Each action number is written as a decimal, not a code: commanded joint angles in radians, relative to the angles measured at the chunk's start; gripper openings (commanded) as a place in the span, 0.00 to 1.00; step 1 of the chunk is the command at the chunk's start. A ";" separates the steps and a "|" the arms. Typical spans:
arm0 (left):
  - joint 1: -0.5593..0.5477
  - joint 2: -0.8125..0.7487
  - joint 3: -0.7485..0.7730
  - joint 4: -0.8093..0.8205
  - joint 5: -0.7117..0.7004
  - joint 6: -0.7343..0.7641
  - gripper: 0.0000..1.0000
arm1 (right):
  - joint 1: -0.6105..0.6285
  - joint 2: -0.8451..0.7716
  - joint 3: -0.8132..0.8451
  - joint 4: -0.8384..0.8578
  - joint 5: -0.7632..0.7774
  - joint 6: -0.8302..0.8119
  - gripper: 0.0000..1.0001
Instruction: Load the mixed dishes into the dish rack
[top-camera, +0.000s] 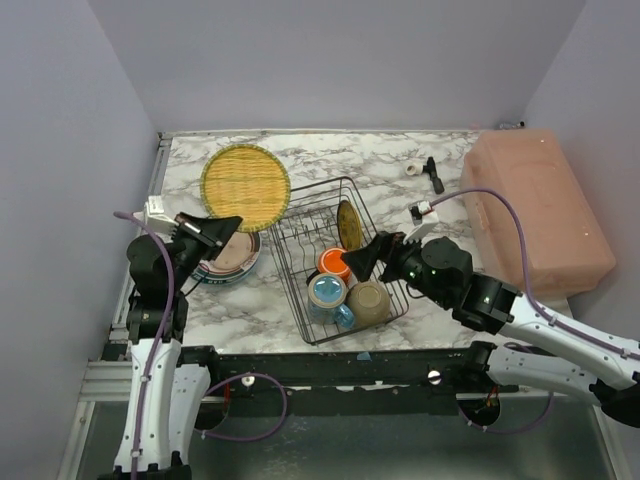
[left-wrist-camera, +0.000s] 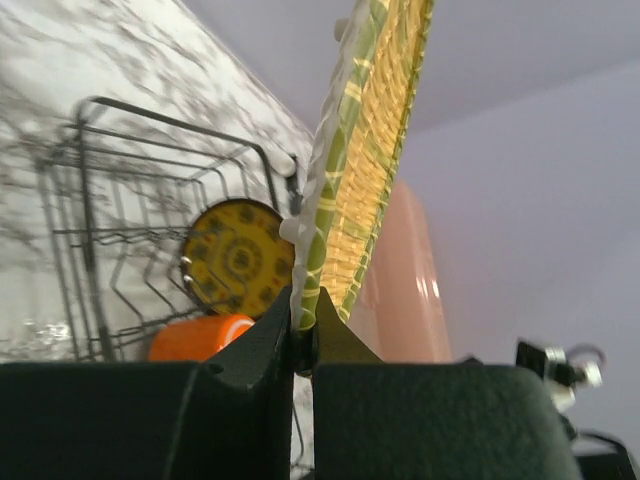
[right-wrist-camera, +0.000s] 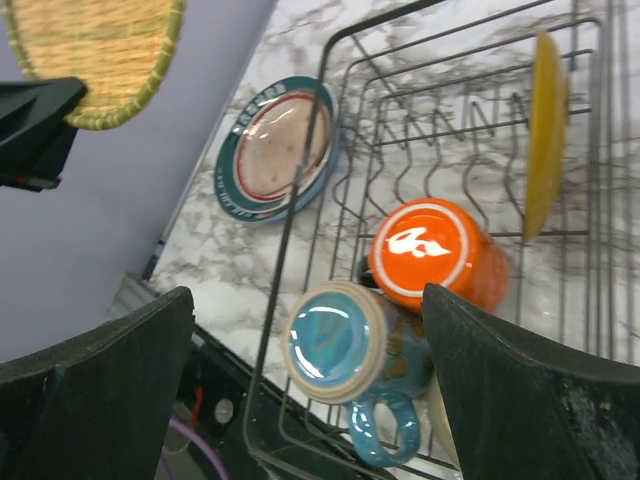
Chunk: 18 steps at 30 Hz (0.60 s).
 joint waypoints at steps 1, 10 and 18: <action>-0.056 0.057 0.039 0.259 0.343 0.054 0.00 | 0.006 0.043 0.045 0.123 -0.180 0.080 0.99; -0.247 0.103 0.036 0.275 0.432 0.153 0.00 | 0.004 0.045 0.053 0.155 -0.164 0.143 0.99; -0.330 0.185 0.049 0.368 0.592 0.124 0.00 | 0.004 -0.030 -0.064 0.394 -0.241 0.189 0.88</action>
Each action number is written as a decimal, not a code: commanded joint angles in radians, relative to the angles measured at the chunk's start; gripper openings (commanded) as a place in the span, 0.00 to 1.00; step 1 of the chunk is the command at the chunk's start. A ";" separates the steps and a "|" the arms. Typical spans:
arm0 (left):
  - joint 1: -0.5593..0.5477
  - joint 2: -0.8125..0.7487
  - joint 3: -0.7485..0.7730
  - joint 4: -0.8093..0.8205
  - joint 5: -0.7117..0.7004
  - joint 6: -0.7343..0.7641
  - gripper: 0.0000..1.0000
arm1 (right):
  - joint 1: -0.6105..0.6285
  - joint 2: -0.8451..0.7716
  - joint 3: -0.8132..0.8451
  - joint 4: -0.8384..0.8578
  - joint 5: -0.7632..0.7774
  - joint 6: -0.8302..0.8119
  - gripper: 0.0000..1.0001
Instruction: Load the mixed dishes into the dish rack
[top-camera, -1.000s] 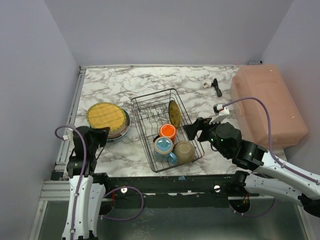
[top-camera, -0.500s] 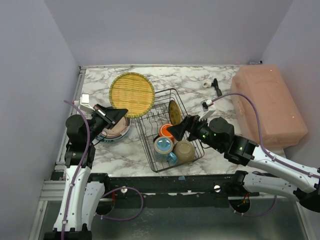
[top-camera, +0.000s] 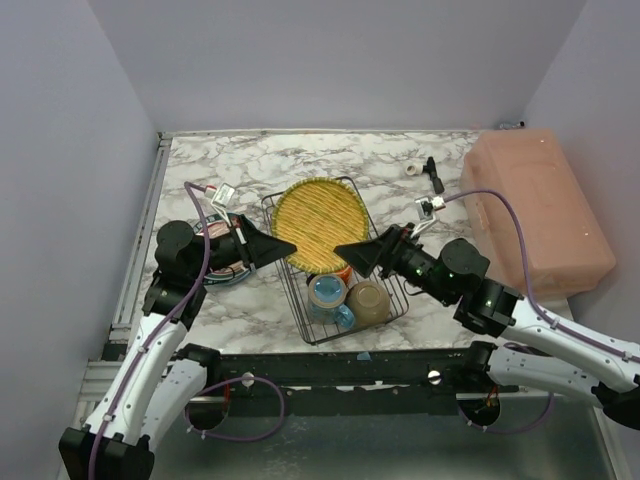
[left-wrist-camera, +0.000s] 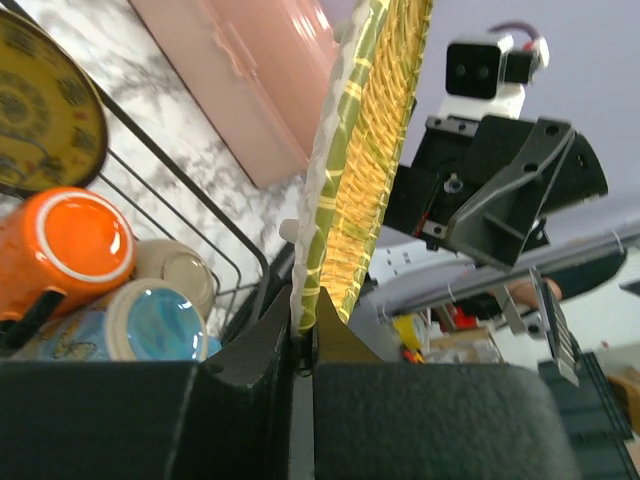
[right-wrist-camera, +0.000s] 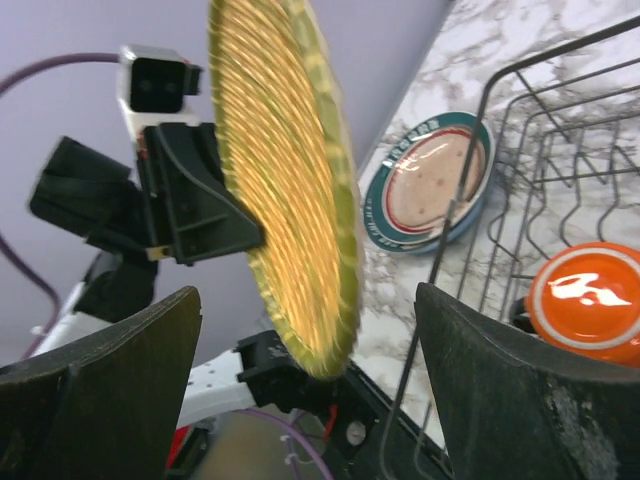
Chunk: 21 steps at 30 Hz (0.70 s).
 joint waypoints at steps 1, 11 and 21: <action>-0.045 0.025 0.038 0.070 0.122 0.023 0.00 | 0.004 -0.032 -0.059 0.168 -0.070 0.037 0.83; -0.066 0.034 0.127 -0.219 0.108 0.191 0.00 | 0.005 -0.034 -0.120 0.252 -0.037 0.052 0.23; -0.064 0.068 0.373 -0.847 -0.381 0.519 0.98 | 0.004 0.051 0.026 0.033 0.180 0.007 0.00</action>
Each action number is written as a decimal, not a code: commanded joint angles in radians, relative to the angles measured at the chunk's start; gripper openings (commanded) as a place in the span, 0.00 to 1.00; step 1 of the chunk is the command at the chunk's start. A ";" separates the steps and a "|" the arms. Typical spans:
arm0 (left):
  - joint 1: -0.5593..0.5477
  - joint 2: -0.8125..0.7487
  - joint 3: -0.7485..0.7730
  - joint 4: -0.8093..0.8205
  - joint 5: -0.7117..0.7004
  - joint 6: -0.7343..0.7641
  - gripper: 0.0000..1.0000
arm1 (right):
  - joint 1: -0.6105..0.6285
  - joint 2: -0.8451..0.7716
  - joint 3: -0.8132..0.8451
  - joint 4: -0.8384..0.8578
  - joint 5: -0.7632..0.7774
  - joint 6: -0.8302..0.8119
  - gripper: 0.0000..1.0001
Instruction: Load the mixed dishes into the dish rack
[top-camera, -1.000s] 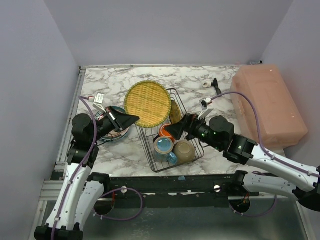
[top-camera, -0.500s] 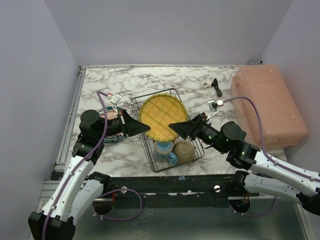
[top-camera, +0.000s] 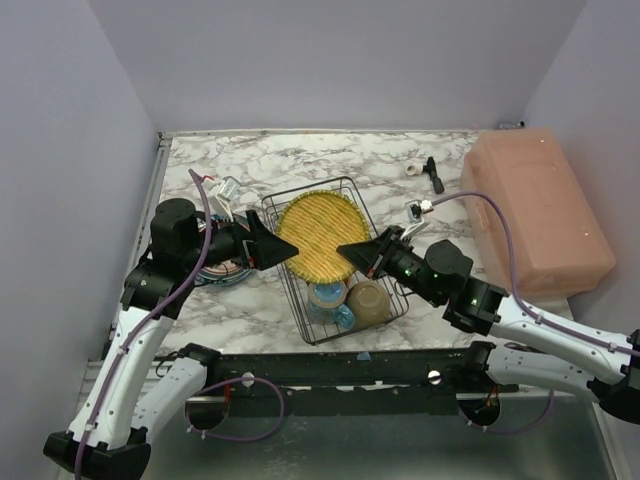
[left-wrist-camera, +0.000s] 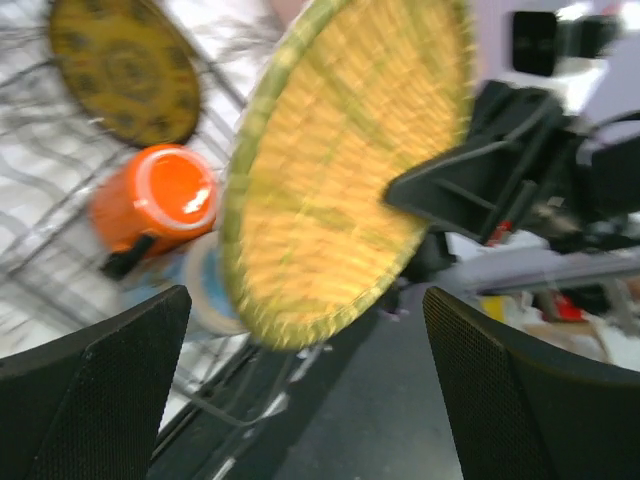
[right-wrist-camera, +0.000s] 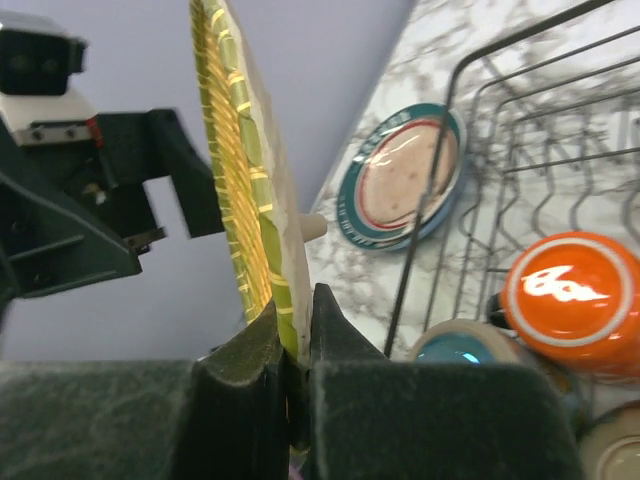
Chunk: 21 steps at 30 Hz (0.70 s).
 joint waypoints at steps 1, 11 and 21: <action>-0.004 -0.035 0.087 -0.336 -0.394 0.195 0.99 | 0.004 0.027 0.133 -0.144 0.201 -0.025 0.00; -0.004 -0.272 -0.018 -0.325 -0.859 0.311 0.98 | 0.005 0.277 0.471 -0.528 0.456 -0.081 0.00; -0.006 -0.382 -0.132 -0.245 -0.907 0.334 0.99 | 0.008 0.557 0.700 -0.709 0.741 -0.274 0.00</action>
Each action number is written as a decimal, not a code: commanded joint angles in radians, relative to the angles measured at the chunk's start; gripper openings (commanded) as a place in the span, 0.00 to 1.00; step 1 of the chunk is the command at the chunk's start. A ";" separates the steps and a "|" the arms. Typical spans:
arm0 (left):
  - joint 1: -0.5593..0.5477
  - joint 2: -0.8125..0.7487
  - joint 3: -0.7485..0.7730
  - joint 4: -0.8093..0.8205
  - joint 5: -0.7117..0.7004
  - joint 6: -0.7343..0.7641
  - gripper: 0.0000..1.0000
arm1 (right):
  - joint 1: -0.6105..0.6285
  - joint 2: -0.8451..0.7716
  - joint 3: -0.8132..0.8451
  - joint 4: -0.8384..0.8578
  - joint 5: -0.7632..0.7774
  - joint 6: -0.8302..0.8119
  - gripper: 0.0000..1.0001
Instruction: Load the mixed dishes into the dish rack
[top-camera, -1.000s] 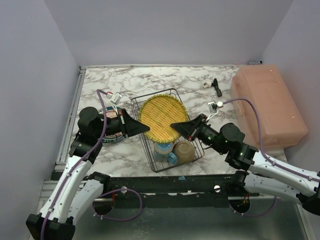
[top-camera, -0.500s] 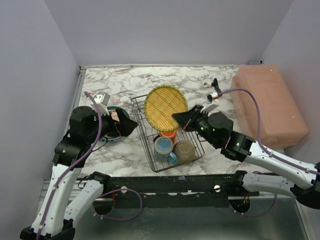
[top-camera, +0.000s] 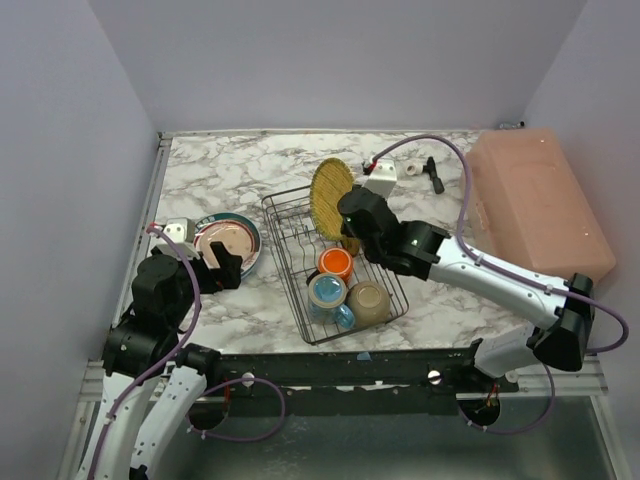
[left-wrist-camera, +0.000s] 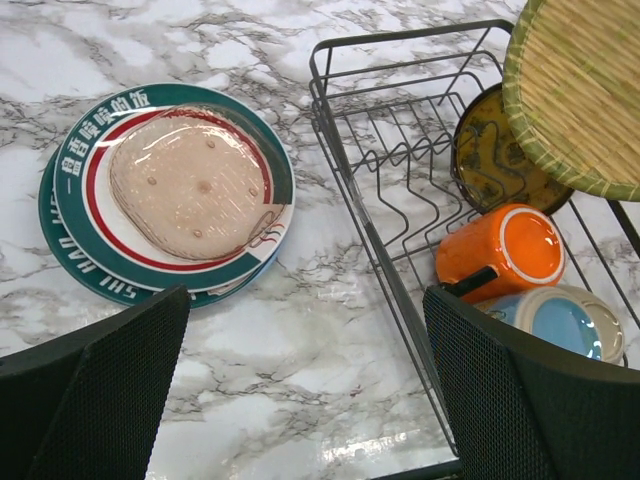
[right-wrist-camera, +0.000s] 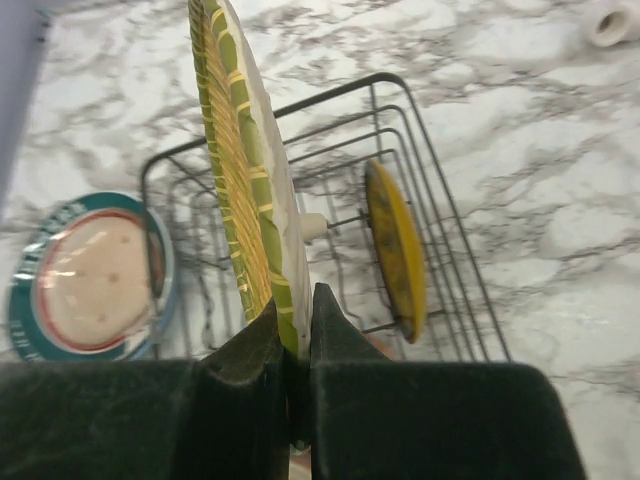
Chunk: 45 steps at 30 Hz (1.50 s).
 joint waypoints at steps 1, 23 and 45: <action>-0.006 -0.030 -0.010 0.052 -0.065 0.026 0.99 | 0.007 0.067 0.080 -0.087 0.209 -0.128 0.00; -0.006 0.017 -0.017 0.070 -0.034 0.036 0.99 | 0.006 0.303 0.100 0.002 0.247 -0.307 0.38; -0.006 0.120 -0.013 0.075 -0.028 0.038 0.98 | -0.021 0.228 -0.061 0.174 0.158 -0.297 0.54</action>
